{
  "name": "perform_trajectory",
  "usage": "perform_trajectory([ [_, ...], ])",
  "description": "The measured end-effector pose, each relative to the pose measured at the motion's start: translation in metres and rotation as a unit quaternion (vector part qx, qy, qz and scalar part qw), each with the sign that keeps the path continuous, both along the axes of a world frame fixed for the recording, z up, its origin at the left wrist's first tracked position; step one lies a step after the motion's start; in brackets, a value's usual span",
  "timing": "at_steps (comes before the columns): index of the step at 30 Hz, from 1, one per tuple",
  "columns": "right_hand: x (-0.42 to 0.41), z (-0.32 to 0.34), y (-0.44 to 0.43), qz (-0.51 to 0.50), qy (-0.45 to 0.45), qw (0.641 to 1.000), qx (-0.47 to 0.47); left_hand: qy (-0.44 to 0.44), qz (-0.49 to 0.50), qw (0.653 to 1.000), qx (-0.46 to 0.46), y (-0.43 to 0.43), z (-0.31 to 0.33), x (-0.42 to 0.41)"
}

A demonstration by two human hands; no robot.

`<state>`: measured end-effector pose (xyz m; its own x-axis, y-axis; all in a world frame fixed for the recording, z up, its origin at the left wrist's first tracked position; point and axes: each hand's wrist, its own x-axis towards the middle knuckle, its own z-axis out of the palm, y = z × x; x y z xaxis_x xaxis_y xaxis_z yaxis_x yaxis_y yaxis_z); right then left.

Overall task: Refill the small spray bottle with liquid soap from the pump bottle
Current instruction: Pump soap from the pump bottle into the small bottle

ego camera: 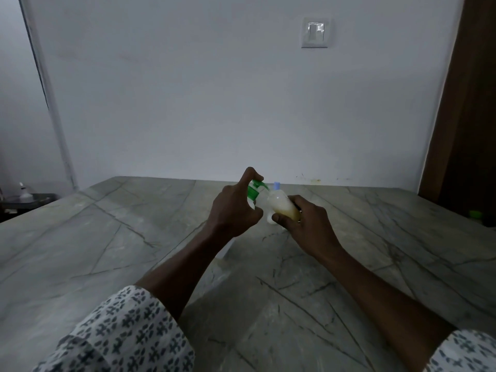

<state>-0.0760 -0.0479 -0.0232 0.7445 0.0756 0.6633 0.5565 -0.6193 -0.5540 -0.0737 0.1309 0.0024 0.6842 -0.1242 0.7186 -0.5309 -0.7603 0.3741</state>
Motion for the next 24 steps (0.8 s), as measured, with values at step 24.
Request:
perform_trajectory([
  [24,-0.0013,0.0014,-0.0003,-0.003,0.011,1.0,0.003,0.012,-0.003,1.0,0.004,0.0013,0.0015,0.0005],
])
